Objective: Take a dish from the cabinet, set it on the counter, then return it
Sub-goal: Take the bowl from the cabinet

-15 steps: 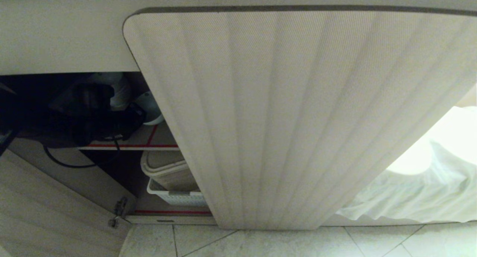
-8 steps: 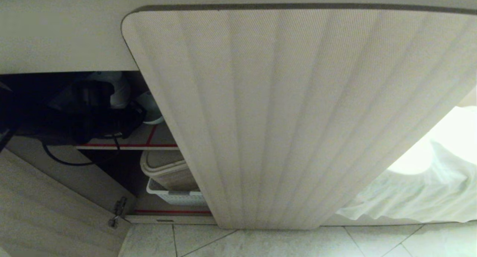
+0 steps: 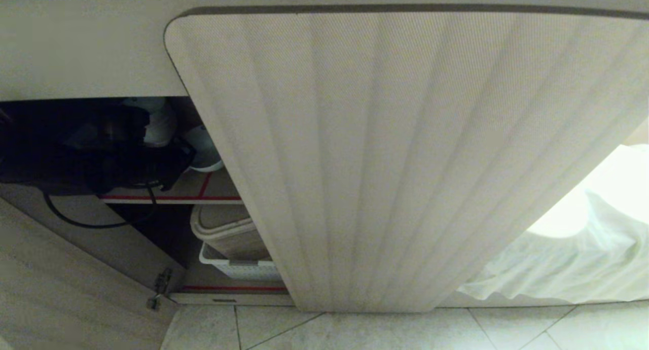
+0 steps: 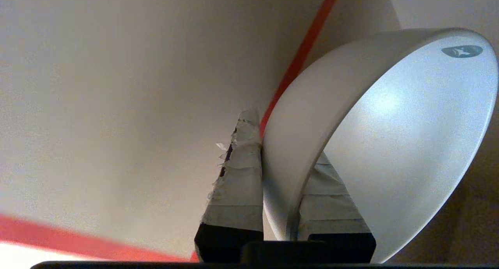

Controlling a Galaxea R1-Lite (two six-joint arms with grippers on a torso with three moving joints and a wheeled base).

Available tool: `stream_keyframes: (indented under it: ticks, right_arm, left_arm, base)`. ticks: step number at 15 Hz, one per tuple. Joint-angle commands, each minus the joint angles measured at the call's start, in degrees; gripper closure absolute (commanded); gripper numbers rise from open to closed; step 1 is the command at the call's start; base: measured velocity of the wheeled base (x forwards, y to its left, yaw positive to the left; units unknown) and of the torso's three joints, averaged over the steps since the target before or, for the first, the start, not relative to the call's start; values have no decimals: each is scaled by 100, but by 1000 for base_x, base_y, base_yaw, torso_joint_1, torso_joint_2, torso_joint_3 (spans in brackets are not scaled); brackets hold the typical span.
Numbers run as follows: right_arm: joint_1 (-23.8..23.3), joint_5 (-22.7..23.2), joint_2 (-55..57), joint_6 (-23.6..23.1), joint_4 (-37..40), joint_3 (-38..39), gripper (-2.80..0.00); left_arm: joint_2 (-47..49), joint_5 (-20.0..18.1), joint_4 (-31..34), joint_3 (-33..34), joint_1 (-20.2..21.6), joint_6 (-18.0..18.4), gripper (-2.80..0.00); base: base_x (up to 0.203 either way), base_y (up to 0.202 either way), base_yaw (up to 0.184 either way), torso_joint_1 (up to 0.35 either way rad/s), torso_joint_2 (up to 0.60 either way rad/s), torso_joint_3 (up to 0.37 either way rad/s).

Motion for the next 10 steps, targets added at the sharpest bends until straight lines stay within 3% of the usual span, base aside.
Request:
stream_keyframes:
  ticks: [1,10]
  right_arm:
    - [-1,-2,-2,-2,-2,0,0]
    - [-1,-2,-2,-2,-2,0,0]
  left_arm:
    - [-283,-94,-20,213,2,-32,0]
    - [-836,-412,-37,1135,28,3,0]
  base:
    - [0,0,0,0,0,0]
    - [0,0,0,0,0,0]
